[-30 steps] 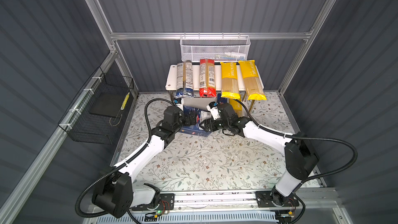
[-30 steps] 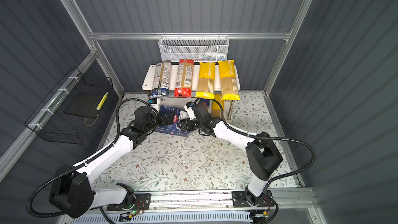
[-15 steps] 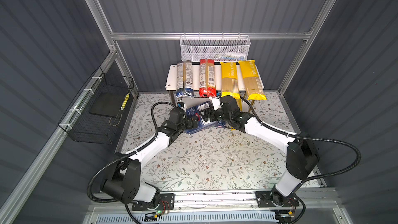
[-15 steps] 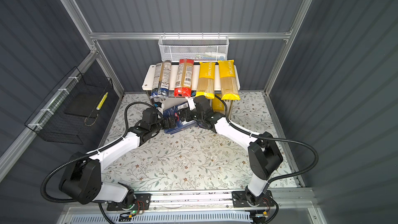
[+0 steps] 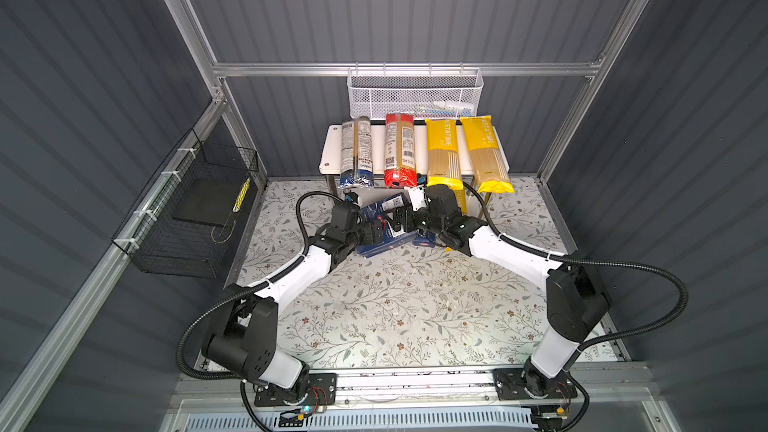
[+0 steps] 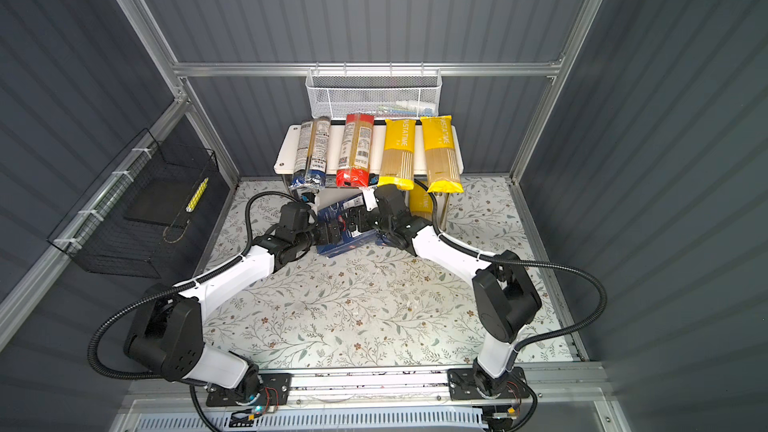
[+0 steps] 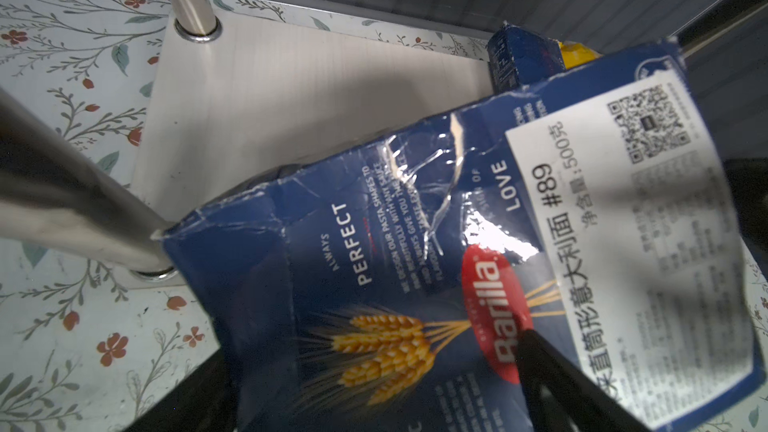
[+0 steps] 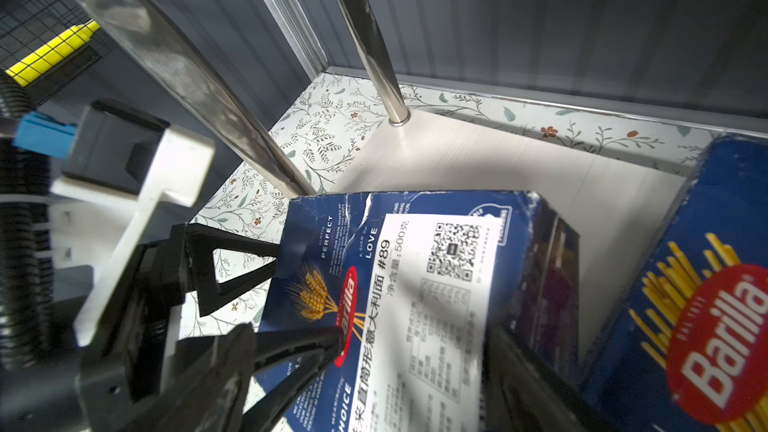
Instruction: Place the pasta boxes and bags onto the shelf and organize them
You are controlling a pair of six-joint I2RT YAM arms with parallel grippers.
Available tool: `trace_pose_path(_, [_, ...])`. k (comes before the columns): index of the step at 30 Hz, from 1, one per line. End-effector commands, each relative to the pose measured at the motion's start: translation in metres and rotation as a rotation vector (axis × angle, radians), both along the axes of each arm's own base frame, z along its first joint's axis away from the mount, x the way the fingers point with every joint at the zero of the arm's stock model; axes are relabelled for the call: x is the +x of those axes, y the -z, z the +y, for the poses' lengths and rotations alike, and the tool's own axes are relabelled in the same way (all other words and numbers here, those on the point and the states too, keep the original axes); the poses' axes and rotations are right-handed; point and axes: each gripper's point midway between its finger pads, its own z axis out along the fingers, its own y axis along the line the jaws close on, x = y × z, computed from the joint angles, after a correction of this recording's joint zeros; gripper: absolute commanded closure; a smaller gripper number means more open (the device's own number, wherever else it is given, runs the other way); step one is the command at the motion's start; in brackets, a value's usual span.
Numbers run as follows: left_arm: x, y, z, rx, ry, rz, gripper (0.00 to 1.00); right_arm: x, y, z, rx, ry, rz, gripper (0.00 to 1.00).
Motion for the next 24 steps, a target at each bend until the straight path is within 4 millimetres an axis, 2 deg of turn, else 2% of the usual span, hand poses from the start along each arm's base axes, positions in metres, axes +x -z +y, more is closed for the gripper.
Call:
trace_pose_path(1, [0.013,-0.075,-0.044,-0.112,0.132,-0.217,0.01,-0.021,-0.015,0.031,0.095,-0.134,-0.035,0.12])
trace_pose_path(13, [0.035,-0.076,-0.032,-0.066,0.083,-0.244,0.01,-0.014,0.003,0.027,0.051,-0.094,-0.025,0.11])
trace_pose_path(24, [0.058,-0.082,-0.017,0.022,0.063,-0.268,0.01,0.001,0.011,0.028,0.019,-0.07,-0.031,0.09])
